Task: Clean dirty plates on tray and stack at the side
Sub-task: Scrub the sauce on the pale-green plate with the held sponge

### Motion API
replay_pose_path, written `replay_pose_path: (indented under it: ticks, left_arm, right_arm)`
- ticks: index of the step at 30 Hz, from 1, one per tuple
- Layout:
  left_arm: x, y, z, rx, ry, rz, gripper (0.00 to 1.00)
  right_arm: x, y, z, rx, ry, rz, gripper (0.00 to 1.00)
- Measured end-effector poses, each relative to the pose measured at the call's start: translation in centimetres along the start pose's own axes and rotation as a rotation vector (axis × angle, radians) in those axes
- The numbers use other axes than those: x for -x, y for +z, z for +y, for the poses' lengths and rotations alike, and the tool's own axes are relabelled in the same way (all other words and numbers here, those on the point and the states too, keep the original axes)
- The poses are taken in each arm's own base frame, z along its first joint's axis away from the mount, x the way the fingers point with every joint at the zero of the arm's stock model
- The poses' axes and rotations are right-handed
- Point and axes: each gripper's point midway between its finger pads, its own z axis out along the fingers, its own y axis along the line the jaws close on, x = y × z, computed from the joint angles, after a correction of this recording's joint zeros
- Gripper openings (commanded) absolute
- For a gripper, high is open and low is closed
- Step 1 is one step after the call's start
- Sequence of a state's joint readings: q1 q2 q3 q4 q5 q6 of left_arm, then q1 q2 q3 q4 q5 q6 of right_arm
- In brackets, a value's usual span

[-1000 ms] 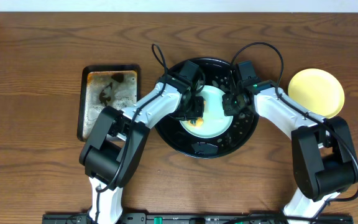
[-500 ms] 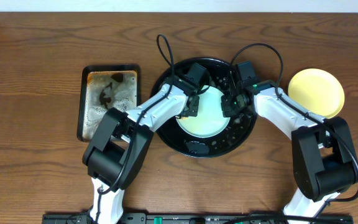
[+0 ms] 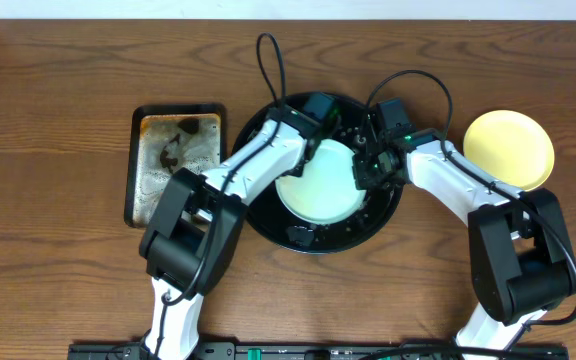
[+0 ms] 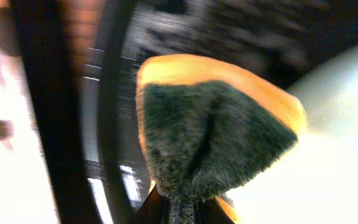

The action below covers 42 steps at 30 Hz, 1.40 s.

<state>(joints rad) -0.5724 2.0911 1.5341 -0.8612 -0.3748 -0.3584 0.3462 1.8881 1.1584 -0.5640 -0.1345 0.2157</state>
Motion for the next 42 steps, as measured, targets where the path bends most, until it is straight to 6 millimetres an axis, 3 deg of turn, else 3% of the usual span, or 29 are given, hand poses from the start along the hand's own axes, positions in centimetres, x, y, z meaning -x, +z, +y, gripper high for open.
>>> replay_pose_path:
  ticks: [2, 6, 11, 14, 17, 18, 23, 26, 27, 29, 32, 34, 39, 42]
  left_arm:
    - [0.4, 0.4, 1.8, 0.052, -0.021, -0.006, 0.10]
    - [0.7, 0.7, 3.3, 0.093, -0.041, -0.006, 0.11]
    - [0.5, 0.7, 2.7, 0.058, -0.044, 0.006, 0.11]
    - [0.3, 0.8, 1.0, -0.045, -0.058, 0.030, 0.11]
    - [0.3, 0.7, -0.7, -0.165, -0.080, 0.059, 0.09]
    - [0.2, 0.7, -1.3, -0.222, -0.092, 0.079, 0.09]
    - [0.0, 0.7, -2.0, -0.371, -0.146, 0.145, 0.08]
    - [0.1, 0.8, -1.8, -0.452, -0.186, 0.182, 0.10]
    - [0.1, 0.8, -1.7, -0.468, -0.195, 0.190, 0.11]
    - [0.2, 0.8, -1.5, -0.497, -0.207, 0.200, 0.13]
    - [0.3, 0.8, -1.4, -0.522, -0.200, 0.205, 0.13]
    - [0.2, 0.7, -1.6, -0.532, -0.193, 0.208, 0.14]
    - [0.1, 0.5, -1.9, -0.549, -0.176, 0.211, 0.17]
    - [0.1, 0.5, -1.9, -0.551, -0.176, 0.211, 0.17]
  right_arm:
    - [0.0, -0.1, -0.9, -0.041, 0.007, -0.001, 0.01]
    - [0.1, -0.2, -1.5, -0.070, 0.010, -0.006, 0.01]
    - [0.2, -0.4, -1.9, -0.096, -0.006, -0.014, 0.01]
    - [0.7, -1.3, -2.4, -0.128, -0.042, -0.038, 0.01]
    - [2.0, -3.9, -2.8, -0.176, -0.084, -0.116, 0.01]
    - [2.9, -5.9, -2.9, -0.199, -0.104, -0.173, 0.01]
    - [5.1, -11.3, -2.7, -0.289, -0.201, -0.333, 0.01]
    - [5.7, -13.4, -1.5, -0.312, -0.255, -0.398, 0.03]
    - [5.7, -13.5, -1.3, -0.310, -0.265, -0.400, 0.10]
    - [5.4, -13.2, -1.0, -0.297, -0.277, -0.386, 0.29]
    - [4.8, -11.6, -1.1, -0.273, -0.268, -0.333, 0.46]
    - [4.4, -10.0, -1.5, -0.263, -0.240, -0.288, 0.46]
    - [2.1, -4.4, -3.1, -0.173, -0.161, -0.111, 0.27]
    - [1.2, -2.8, -4.0, -0.132, -0.108, -0.051, 0.21]
